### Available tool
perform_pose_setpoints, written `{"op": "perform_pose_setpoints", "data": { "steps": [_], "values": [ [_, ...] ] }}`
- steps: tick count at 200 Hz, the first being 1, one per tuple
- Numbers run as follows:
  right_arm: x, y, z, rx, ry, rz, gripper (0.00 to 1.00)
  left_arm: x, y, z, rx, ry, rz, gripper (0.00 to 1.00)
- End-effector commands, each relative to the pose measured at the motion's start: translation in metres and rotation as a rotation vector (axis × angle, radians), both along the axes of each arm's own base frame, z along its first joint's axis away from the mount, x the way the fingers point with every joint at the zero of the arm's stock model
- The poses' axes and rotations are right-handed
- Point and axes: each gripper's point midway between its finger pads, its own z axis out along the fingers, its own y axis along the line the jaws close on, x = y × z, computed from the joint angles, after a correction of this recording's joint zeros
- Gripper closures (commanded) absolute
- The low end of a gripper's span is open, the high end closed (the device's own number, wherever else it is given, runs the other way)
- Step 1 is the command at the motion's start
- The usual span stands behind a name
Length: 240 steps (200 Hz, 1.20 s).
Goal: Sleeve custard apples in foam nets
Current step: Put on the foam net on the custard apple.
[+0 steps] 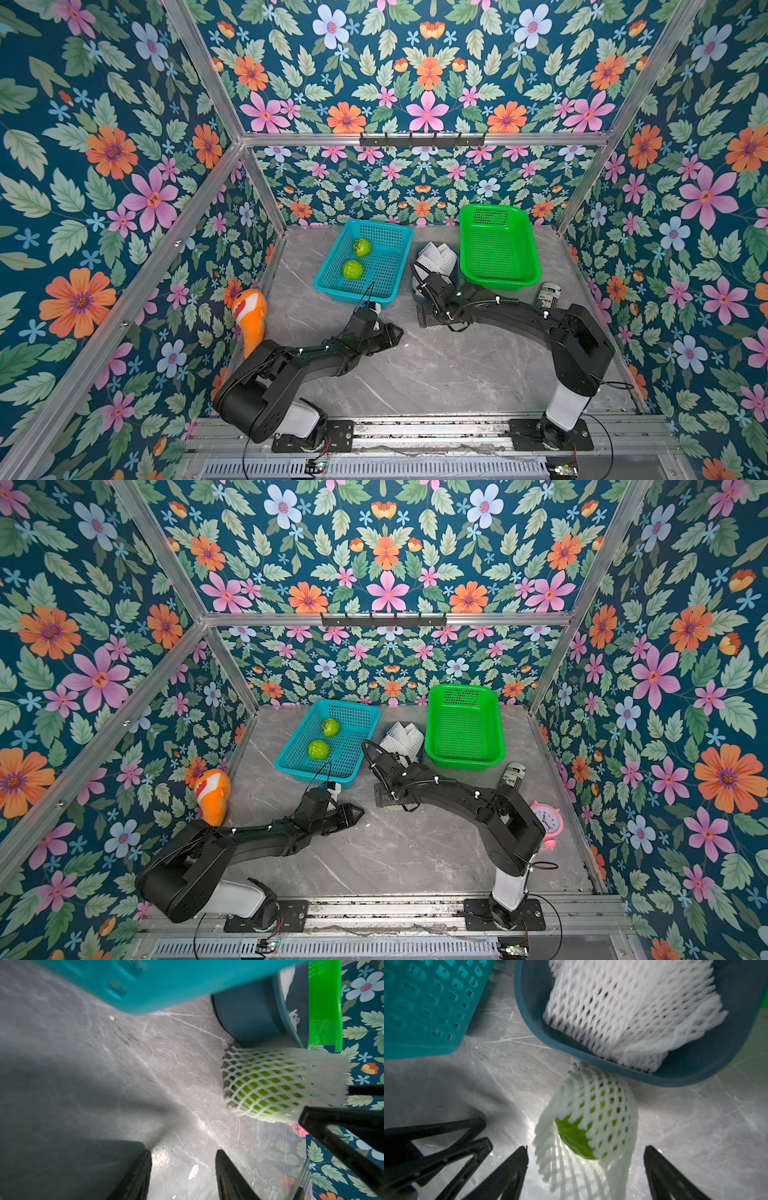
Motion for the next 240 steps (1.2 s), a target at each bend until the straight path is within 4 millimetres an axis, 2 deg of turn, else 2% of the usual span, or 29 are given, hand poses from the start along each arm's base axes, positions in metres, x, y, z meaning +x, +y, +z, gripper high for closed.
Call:
{"op": "perform_pose_setpoints", "data": {
  "steps": [1,49,78,135,240],
  "values": [
    [0.002,-0.006,-0.002,-0.043,0.001,-0.020,0.15,-0.017,0.015,-0.025,0.091,0.097,0.008,0.47],
    [0.001,-0.005,-0.004,-0.047,0.080,-0.046,0.25,-0.016,0.015,-0.026,0.094,0.101,0.006,0.47],
    [0.002,-0.004,-0.004,-0.055,0.117,-0.051,0.25,-0.016,0.015,-0.026,0.096,0.099,0.003,0.47],
    [0.002,-0.009,-0.016,-0.113,0.154,-0.055,0.22,-0.017,0.016,-0.027,0.098,0.101,0.003,0.48],
    [0.005,-0.005,-0.040,-0.105,0.212,-0.044,0.29,-0.017,0.016,-0.029,0.109,0.104,-0.002,0.49]
  ]
}}
